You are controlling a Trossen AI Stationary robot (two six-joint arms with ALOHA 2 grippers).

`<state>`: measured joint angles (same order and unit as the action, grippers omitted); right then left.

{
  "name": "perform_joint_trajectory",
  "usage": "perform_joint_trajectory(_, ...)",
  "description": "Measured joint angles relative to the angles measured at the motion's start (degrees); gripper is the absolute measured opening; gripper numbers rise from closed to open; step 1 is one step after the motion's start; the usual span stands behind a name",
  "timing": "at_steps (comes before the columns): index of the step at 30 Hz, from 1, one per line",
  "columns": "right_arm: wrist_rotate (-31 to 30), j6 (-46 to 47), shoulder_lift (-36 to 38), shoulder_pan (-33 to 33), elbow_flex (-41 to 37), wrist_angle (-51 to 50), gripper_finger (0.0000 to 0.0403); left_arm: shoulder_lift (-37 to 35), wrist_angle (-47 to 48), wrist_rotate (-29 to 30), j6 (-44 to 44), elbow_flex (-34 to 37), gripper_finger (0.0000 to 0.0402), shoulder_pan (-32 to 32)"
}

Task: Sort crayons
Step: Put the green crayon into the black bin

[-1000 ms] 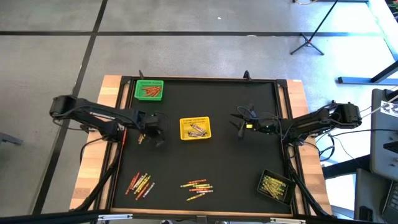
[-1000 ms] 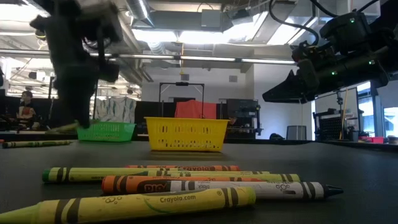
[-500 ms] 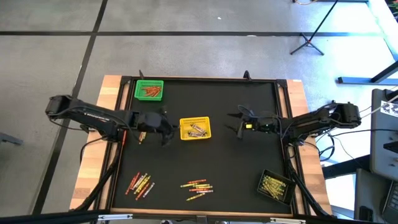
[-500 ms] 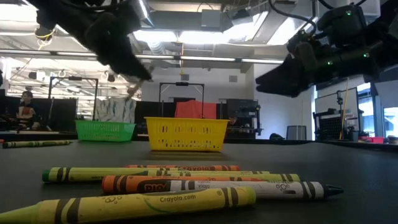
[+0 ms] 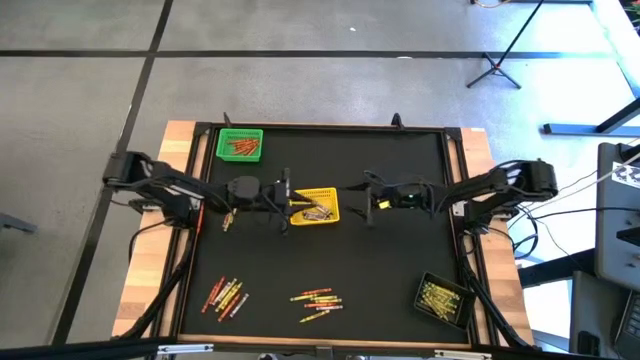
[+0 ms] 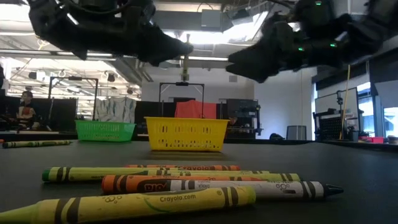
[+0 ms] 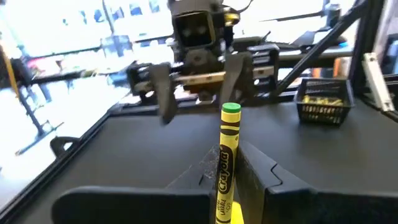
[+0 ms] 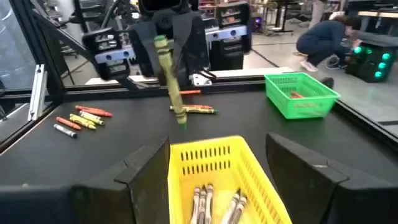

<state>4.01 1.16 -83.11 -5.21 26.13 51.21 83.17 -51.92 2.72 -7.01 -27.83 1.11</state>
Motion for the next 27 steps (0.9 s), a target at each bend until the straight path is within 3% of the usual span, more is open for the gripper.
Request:
perform_joint_trajectory(6, 3.23, -1.10, -6.82, 0.00, 7.12, -0.87, 0.0260, 6.20, -10.71, -0.57, -1.11, -1.07, 0.0021, 0.54)
perform_joint_trajectory(13, 9.83, -2.83, -13.29, 0.00, 13.44, -1.08, 0.0259, 9.17, -12.34, 0.03, 2.21, -1.67, 0.0021, -0.09)
perform_joint_trajectory(17, 10.18, -2.90, -15.63, 0.11, 16.62, -3.30, 0.0253, 9.53, -12.19, 0.84, 1.42, -1.76, 0.0021, -0.80)
perform_joint_trajectory(21, 10.64, -3.16, -16.59, 0.11, 18.98, -7.47, 0.0205, 9.38, -11.99, 0.90, 1.25, -1.89, 0.0021, -0.86)
perform_joint_trajectory(27, 10.68, -3.19, -16.59, 0.04, 20.35, -12.43, 0.0087, 9.34, -11.36, 0.83, 0.86, -1.90, 0.0021, -1.15)
